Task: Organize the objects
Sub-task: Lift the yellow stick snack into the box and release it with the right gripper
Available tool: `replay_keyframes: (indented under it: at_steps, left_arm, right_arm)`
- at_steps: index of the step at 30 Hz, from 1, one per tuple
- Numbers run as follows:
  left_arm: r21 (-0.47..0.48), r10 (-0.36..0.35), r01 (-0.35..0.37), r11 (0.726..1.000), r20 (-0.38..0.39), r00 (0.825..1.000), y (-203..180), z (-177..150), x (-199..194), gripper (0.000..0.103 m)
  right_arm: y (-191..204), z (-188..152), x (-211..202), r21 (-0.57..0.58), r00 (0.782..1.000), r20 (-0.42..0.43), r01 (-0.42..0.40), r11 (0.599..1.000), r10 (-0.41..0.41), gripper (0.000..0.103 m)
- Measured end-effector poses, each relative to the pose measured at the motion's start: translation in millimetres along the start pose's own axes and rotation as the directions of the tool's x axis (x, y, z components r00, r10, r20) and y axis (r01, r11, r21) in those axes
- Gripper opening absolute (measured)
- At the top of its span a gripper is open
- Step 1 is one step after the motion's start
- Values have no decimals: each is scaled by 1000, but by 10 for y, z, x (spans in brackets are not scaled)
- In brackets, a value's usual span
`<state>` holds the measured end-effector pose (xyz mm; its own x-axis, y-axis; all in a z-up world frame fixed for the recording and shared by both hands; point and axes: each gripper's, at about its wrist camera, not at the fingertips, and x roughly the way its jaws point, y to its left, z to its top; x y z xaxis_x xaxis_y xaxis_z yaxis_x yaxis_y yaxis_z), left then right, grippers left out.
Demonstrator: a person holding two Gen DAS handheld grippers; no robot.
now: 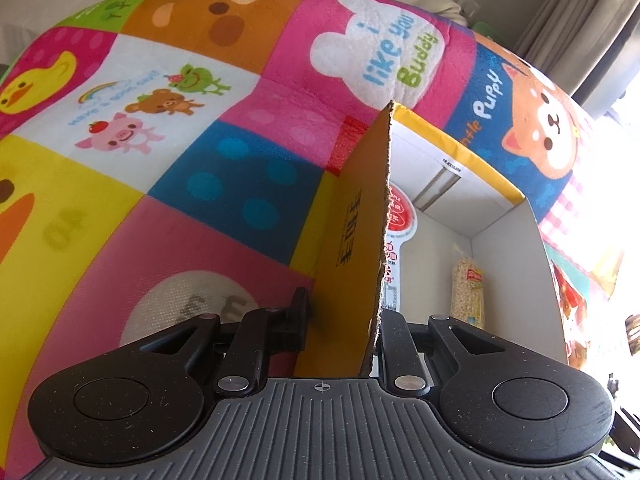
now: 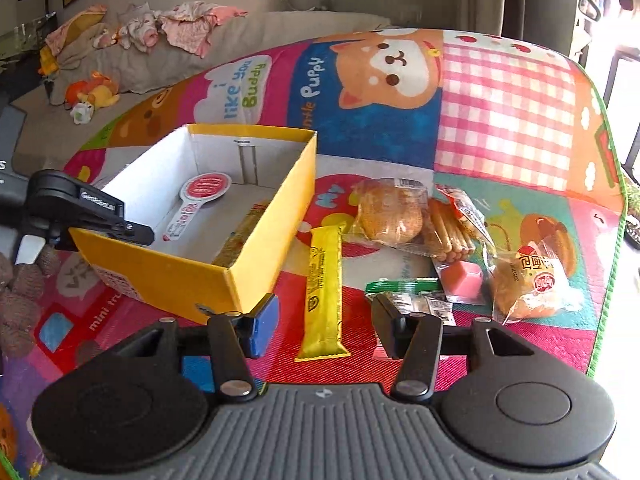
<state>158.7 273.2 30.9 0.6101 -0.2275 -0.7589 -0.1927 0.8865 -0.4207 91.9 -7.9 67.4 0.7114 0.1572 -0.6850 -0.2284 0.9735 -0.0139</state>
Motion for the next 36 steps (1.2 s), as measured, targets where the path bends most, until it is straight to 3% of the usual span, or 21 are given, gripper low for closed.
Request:
replay_keyframes:
  at_steps: [5,6,11,13,14,16,25,31,36]
  left_arm:
    - [3,2,-2,1000,2,1000,-3,-5,1,20]
    - [6,7,-7,1000,3,1000,-14,-9,1,20]
    - [13,14,-14,1000,6,1000,-34,-20,0,20]
    - [16,11,-11,1000,7,1000,-30,-20,2,20]
    - [17,12,-12,1000,6,1000,-32,-19,1,20]
    - [23,13,-13,1000,6,1000,-36,-18,2,20]
    - [47,11,-12,999,6,1000,-39,-24,4,20]
    - [74,29,-29,997,-2,1000,-83,-13,4,19]
    - [85,31,-30,996,0,1000,-88,-18,2,18]
  right_arm:
    - [50,72,297,-17,1000,4,2,1000,-2,51]
    - [41,82,365,-7,1000,-3,-4,1000,3,46]
    - [-117,27,675,55,998,-49,-28,998,31,43]
    - [-131,21,652,54,998,-61,-24,998,27,35]
    - [-131,19,634,52,997,-74,-14,999,18,25]
    - [-143,-10,575,45,995,-101,-5,999,9,25]
    - [-231,-456,-203,81,987,-162,-5,997,18,24]
    - [-277,-314,-1055,112,999,-12,-52,992,53,24]
    - [-213,-49,-1448,98,987,109,-131,986,121,24]
